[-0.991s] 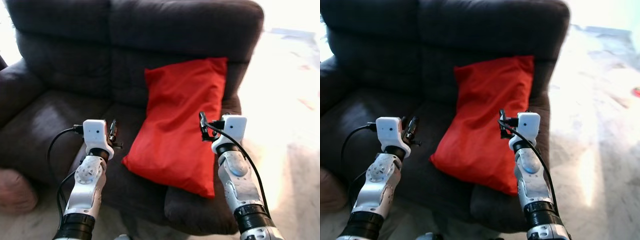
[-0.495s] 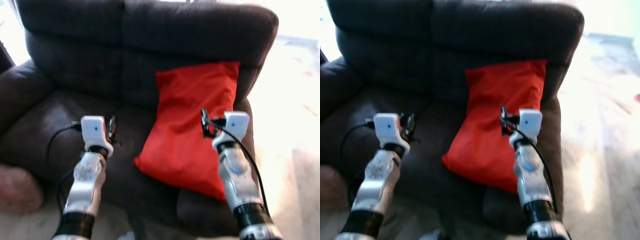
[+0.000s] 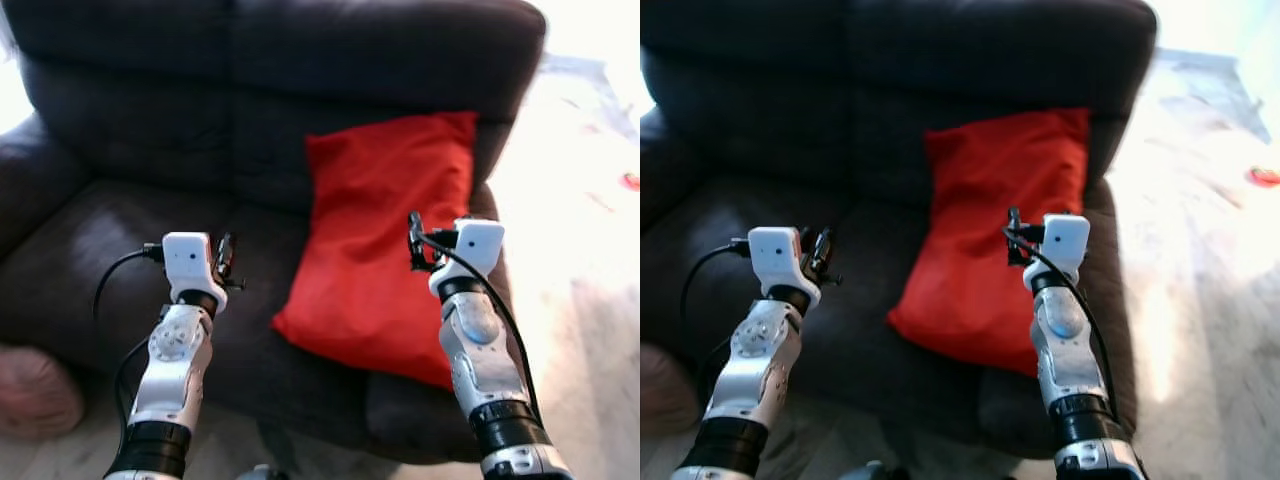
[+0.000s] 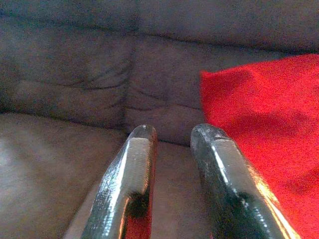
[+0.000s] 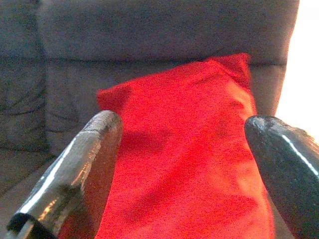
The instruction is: Move the pillow to the sofa from floor
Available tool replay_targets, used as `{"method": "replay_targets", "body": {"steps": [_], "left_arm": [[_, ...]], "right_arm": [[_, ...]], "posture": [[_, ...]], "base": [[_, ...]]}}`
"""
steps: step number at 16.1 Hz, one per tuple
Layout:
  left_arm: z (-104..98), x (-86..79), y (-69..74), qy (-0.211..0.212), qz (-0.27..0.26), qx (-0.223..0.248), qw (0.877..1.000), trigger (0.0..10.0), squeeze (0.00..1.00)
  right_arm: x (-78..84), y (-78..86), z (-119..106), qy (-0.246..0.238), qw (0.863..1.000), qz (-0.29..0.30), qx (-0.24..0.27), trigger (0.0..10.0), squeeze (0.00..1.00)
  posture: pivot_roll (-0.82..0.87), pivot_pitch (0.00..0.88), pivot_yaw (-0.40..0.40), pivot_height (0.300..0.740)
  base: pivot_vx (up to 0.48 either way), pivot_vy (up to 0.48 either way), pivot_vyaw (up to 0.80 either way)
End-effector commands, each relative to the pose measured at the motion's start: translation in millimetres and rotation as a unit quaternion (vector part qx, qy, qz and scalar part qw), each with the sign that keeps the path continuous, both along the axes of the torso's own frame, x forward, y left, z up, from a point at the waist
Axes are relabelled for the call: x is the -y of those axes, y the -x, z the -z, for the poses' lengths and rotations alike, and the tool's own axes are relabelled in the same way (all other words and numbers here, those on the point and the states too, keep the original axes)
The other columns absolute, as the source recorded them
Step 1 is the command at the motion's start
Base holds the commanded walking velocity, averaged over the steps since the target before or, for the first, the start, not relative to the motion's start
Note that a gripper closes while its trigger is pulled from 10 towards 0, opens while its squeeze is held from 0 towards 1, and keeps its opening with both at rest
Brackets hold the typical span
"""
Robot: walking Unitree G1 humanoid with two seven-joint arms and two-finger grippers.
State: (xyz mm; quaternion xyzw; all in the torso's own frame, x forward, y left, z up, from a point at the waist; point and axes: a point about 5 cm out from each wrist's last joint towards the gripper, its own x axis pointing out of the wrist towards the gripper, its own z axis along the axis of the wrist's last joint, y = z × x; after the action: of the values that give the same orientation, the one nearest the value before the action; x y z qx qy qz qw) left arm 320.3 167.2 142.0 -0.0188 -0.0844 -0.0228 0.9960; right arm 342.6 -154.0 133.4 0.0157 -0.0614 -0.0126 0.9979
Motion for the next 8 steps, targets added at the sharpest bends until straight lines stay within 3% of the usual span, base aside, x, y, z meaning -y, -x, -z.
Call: {"method": "replay_targets", "body": {"steps": [1,4,8], "left_arm": [[-4.2,-3.0,0.9,0.003,-0.005,0.004,1.0,10.0,0.0],[-5.1,-3.1,0.4,0.003,-0.005,0.005,1.0,10.0,0.0],[-5.1,-2.8,0.4,0.004,-0.004,0.003,1.0,10.0,0.0]], "right_arm": [[-1.9,-1.7,-3.1,-0.006,1.0,0.0,0.0,10.0,0.0],[-1.6,-2.9,-5.0,-0.007,1.0,0.001,0.001,10.0,0.0],[-3.9,-2.8,-5.6,0.001,1.0,-0.001,0.006,10.0,0.0]], "posture": [[0.18,0.158,0.005,0.74],[0.18,0.16,0.005,0.74],[0.18,0.161,0.006,0.74]], "base": [[0.0,0.0,0.0],[0.0,0.0,-0.71],[0.0,0.352,0.0]]}}
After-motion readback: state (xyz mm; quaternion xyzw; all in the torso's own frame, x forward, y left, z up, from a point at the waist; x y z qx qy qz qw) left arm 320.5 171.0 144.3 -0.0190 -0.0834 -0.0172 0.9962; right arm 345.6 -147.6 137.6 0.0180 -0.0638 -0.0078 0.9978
